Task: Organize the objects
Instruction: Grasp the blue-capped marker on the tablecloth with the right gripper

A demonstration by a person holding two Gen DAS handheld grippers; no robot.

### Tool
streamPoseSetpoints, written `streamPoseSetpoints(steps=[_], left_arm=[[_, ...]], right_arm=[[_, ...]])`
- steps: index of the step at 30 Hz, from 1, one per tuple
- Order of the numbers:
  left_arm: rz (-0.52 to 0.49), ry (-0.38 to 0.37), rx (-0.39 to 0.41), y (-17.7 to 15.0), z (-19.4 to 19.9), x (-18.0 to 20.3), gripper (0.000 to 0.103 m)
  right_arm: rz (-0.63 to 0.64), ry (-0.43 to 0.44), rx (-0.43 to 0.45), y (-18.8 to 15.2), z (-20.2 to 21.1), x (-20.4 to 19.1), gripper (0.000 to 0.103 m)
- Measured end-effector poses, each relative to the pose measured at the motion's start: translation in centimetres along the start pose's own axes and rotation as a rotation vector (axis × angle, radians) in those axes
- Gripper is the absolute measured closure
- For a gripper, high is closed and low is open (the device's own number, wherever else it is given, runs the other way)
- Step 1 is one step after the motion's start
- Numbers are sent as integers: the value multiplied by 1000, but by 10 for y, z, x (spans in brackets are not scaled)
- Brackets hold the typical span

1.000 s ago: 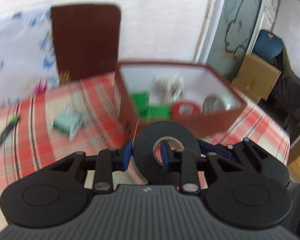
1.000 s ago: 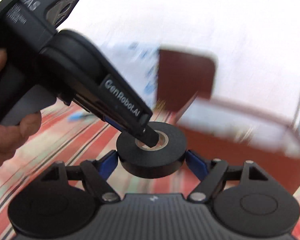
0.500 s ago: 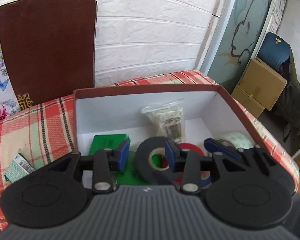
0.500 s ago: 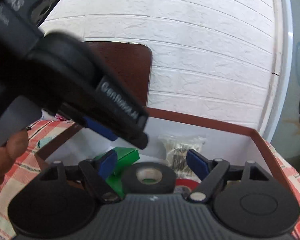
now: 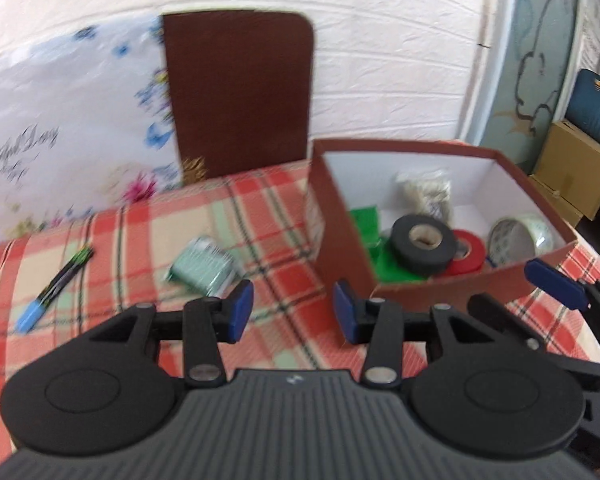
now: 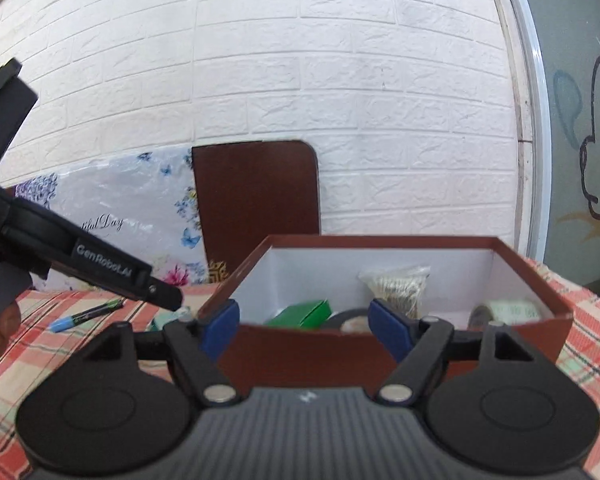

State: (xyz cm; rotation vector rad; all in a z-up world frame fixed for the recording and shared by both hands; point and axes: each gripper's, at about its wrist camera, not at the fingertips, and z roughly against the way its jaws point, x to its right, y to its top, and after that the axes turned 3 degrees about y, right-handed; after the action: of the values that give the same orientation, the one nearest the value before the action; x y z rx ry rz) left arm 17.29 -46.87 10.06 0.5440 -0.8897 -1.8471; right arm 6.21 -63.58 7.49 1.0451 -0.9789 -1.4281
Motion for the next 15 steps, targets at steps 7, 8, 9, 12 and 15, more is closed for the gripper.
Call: streamPoseSetpoints(steps=[7, 8, 9, 12, 15], left_arm=[[15, 57, -14, -30, 16, -27, 56], [23, 67, -14, -33, 18, -32, 56], [31, 76, -15, -36, 19, -36, 55], [51, 113, -10, -44, 26, -53, 52], [73, 149, -3, -53, 30, -72, 50]], right_arm=[[-34, -3, -53, 1, 15, -16, 29], [-40, -3, -55, 1, 19, -18, 29], [-46, -4, -59, 1, 23, -20, 29], [-51, 6, -92, 1, 22, -29, 29], [-48, 38, -124, 2, 17, -42, 29]])
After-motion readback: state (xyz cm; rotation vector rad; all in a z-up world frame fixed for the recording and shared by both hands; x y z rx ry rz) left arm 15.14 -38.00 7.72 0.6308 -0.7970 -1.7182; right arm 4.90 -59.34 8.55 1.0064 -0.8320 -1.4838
